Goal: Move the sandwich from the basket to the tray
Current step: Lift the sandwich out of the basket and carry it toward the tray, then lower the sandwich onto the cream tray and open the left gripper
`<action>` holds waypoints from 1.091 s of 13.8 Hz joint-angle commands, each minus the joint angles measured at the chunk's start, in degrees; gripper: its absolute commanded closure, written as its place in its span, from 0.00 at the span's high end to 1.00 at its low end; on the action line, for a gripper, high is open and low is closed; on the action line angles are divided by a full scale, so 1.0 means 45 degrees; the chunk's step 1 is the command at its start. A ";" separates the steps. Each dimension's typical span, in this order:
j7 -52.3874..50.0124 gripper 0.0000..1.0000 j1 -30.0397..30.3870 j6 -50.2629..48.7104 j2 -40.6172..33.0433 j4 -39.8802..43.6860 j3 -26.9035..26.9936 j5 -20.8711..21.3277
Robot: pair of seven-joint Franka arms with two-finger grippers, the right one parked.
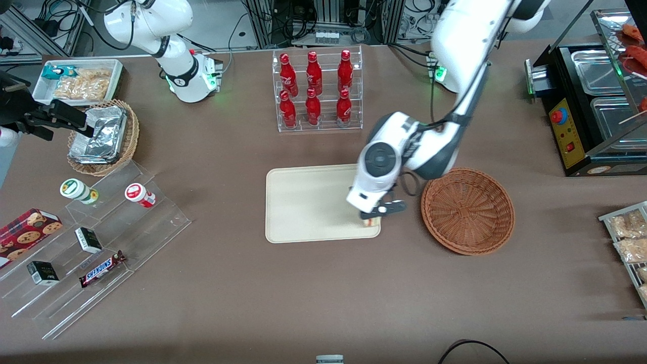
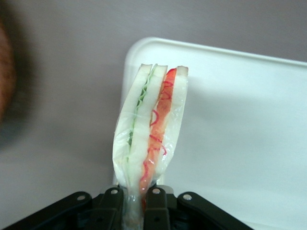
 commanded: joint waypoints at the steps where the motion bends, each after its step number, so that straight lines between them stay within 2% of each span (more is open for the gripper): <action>1: -0.1116 0.09 -0.0979 -0.0176 0.1440 0.1912 0.0166 0.0082; 5: -0.2075 0.09 -0.1821 -0.0138 0.2555 0.3340 0.0166 0.0121; 8: -0.2350 0.09 -0.2017 0.0214 0.2928 0.3557 0.0166 0.0160; 9: -0.2350 0.17 -0.2017 0.0214 0.3006 0.3538 0.0166 0.0160; 10: -0.2389 0.70 -0.2017 0.0214 0.3007 0.3538 0.0166 0.0141; 11: -0.2525 1.00 -0.1998 0.0214 0.2949 0.3499 0.0166 0.0121; 15: -0.2467 1.00 -0.1881 0.0097 0.2208 0.3499 0.0205 0.0101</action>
